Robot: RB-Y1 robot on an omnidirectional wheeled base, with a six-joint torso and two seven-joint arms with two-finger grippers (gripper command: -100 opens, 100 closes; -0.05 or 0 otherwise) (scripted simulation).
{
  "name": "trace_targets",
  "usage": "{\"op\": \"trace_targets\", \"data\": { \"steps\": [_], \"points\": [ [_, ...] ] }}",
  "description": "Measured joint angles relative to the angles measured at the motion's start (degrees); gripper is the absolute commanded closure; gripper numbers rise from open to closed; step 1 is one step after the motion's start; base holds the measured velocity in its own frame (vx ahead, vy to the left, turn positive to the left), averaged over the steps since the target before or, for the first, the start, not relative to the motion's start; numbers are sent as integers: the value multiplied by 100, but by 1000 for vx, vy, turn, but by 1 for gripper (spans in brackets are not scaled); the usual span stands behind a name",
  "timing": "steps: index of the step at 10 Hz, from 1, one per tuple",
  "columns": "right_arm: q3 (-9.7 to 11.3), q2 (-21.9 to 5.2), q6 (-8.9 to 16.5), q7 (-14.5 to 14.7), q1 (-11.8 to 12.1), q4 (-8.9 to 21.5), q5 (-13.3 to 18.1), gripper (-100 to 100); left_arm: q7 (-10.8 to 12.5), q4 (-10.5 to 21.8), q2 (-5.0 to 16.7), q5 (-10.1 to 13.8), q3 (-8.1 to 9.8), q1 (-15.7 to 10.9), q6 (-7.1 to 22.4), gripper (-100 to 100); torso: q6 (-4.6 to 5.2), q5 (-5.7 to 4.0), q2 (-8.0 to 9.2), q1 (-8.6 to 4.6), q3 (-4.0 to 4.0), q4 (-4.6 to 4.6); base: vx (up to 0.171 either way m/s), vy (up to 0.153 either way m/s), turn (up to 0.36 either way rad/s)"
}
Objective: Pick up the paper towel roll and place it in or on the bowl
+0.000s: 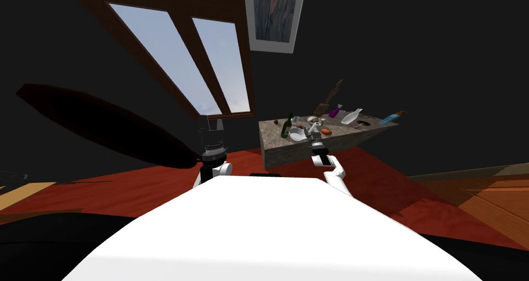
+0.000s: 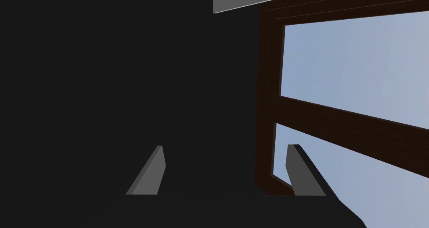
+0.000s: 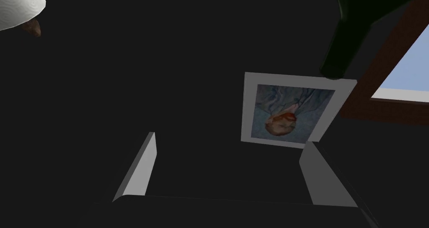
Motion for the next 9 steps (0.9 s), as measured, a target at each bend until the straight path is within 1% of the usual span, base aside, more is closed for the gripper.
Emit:
{"op": "trace_targets", "data": {
  "steps": [3,6,7,8,9],
  "points": [
    [-154,-117,-50,356,-307,531,50,-100,0,0,0,0,0,0,0,0,0,2,0,11,0,0,-7,58,-22],
    [-285,-203,-69,684,-534,995,92,-100,0,0,0,0,0,0,0,0,0,1,0,5,0,0,-6,52,-21],
    [-351,-258,-79,806,-671,1178,106,-100,0,0,0,0,0,0,0,0,0,2,0,7,0,0,-4,41,-14],
    [-399,-304,-122,884,-724,1384,105,-100,0,0,0,0,0,0,0,0,1,0,0,2,0,0,-3,38,-21],
    [-467,-347,-145,1000,-828,1567,117,-100,0,0,0,0,0,0,0,0,0,0,-1,2,0,0,0,28,-12]
  ]
}}
